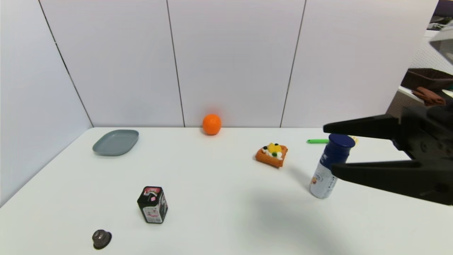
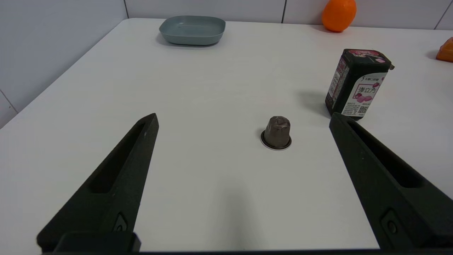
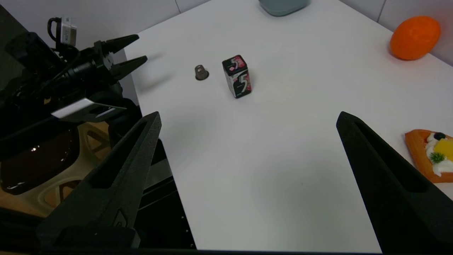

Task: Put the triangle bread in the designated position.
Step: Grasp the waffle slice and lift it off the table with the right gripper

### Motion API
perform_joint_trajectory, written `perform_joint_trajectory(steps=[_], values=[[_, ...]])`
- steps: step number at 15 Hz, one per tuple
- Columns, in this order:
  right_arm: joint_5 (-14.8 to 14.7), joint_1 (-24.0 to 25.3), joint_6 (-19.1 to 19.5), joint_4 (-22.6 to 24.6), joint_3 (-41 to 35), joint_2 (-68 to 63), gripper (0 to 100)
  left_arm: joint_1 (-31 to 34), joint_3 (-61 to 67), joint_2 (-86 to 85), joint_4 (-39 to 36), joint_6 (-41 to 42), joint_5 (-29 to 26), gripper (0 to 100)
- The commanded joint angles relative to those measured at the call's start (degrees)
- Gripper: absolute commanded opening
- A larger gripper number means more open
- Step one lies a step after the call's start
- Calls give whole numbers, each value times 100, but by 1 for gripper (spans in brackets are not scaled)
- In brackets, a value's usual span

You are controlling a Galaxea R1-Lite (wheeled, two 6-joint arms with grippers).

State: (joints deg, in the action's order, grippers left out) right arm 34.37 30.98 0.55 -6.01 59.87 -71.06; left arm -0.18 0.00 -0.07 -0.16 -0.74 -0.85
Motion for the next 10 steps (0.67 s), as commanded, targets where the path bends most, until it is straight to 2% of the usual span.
perform_joint_trajectory(steps=[1, 2, 4, 5, 7, 8, 10], values=[[-422, 119, -11, -278, 1291, -1367, 100, 1, 0, 7, -2, -5, -3, 100], [-809, 163, -20, -366, 1510, -1516, 100, 1, 0, 7, -2, -5, -3, 100], [-1731, 603, -178, -1122, 2020, -1815, 100, 1, 0, 7, -2, -5, -3, 100], [-2197, 752, -433, -1473, 2205, -1929, 100, 1, 0, 7, -2, -5, -3, 100], [-3120, 1279, -1408, -1640, 2424, -2184, 100, 1, 0, 7, -2, -5, -3, 100], [-4078, 1745, -2129, -1658, 2486, -2351, 100, 1, 0, 7, -2, -5, -3, 100], [-5854, 2527, -3070, -1693, 2503, -2703, 100, 1, 0, 7, -2, -5, -3, 100]])
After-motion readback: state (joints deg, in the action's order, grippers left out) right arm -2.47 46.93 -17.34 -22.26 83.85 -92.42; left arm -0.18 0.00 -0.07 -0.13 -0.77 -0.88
